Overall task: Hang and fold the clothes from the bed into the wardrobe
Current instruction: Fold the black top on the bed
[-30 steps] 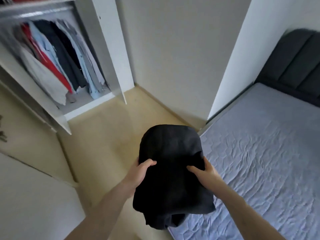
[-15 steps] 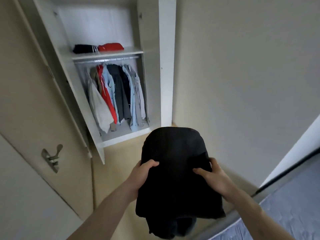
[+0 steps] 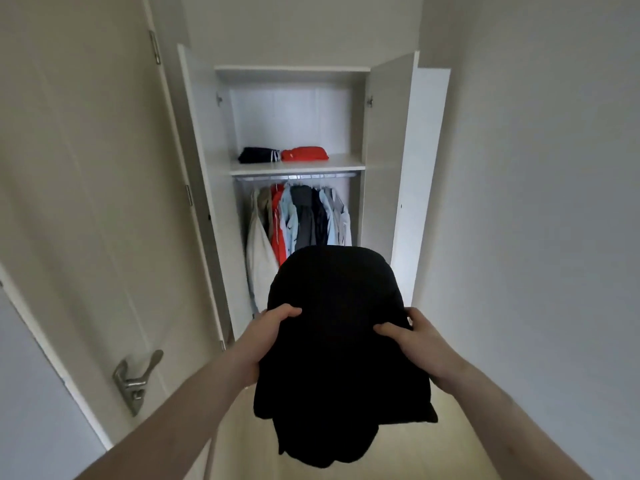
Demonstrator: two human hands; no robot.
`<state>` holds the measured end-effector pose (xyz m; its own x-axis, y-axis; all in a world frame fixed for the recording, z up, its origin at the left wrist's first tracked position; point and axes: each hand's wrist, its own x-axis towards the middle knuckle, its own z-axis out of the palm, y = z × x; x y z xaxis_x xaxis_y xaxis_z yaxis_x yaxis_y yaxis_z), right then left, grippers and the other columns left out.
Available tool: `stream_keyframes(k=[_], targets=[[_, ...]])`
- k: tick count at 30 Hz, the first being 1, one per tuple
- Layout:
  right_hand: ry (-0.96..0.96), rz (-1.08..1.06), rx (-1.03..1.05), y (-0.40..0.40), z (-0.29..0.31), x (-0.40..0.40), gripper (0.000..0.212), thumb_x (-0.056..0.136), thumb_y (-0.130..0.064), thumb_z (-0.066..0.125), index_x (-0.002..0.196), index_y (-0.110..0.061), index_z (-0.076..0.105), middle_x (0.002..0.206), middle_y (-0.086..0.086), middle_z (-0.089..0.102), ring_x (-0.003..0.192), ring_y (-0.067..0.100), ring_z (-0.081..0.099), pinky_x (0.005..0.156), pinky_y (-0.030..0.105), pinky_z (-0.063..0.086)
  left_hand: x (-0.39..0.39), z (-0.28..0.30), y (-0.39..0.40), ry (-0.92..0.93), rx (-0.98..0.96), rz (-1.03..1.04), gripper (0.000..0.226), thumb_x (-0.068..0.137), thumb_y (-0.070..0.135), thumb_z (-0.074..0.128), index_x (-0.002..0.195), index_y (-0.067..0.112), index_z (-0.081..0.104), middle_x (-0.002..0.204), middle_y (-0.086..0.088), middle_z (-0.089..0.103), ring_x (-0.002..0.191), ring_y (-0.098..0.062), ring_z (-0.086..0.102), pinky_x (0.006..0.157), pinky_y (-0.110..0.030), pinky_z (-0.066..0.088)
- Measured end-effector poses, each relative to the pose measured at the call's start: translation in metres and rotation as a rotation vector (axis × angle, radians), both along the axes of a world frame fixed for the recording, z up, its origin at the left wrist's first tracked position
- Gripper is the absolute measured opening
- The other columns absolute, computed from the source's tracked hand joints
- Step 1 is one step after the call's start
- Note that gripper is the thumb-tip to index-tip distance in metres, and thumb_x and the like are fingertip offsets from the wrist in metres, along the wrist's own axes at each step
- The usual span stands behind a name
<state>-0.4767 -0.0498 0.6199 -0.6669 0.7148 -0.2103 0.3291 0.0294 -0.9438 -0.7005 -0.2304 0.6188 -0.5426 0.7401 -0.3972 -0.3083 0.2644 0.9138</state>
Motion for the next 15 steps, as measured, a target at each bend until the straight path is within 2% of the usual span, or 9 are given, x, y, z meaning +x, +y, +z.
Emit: stream_keyframes(k=[3, 7, 11, 15], targets=[[-0.002, 0.052, 0.04, 0.043, 0.019, -0.046, 0.062, 0.087, -0.045, 0.076, 0.138, -0.026, 0.047, 0.129, -0.002, 0.064, 0.112, 0.024, 0.068, 0.103, 0.047, 0.055, -0.041, 0.02, 0.033, -0.005, 0.006, 0.039, 0.055, 0.078, 0.046, 0.076, 0.122, 0.015, 0.063, 0.091, -0.012, 0.078, 0.081, -0.031, 0.078, 0.059, -0.036, 0.061], [0.037, 0.071, 0.065, 0.093, 0.037, -0.096, 0.064, 0.084, -0.048, 0.078, 0.138, -0.027, 0.051, 0.126, -0.004, 0.066, 0.108, 0.021, 0.069, 0.102, 0.045, 0.056, -0.089, 0.036, 0.079, -0.011, 0.023, 0.049, 0.059, 0.076, 0.05, 0.077, 0.123, 0.016, 0.062, 0.091, -0.012, 0.078, 0.08, -0.031, 0.077, 0.057, -0.037, 0.061], [0.086, 0.069, 0.091, 0.154, 0.051, -0.155, 0.06, 0.082, -0.05, 0.081, 0.132, -0.027, 0.058, 0.121, -0.005, 0.07, 0.106, 0.021, 0.071, 0.1, 0.043, 0.057, -0.154, 0.047, 0.138, 0.003, 0.046, 0.065, 0.062, 0.073, 0.051, 0.077, 0.122, 0.017, 0.062, 0.092, -0.013, 0.078, 0.083, -0.033, 0.077, 0.062, -0.041, 0.061], [0.141, 0.045, 0.111, 0.216, 0.064, -0.219, 0.054, 0.081, -0.048, 0.082, 0.128, -0.029, 0.064, 0.117, -0.006, 0.074, 0.105, 0.02, 0.073, 0.101, 0.044, 0.056, -0.223, 0.058, 0.205, -0.005, 0.066, 0.085, 0.06, 0.074, 0.05, 0.077, 0.121, 0.017, 0.06, 0.084, -0.014, 0.078, 0.076, -0.032, 0.077, 0.059, -0.041, 0.061]])
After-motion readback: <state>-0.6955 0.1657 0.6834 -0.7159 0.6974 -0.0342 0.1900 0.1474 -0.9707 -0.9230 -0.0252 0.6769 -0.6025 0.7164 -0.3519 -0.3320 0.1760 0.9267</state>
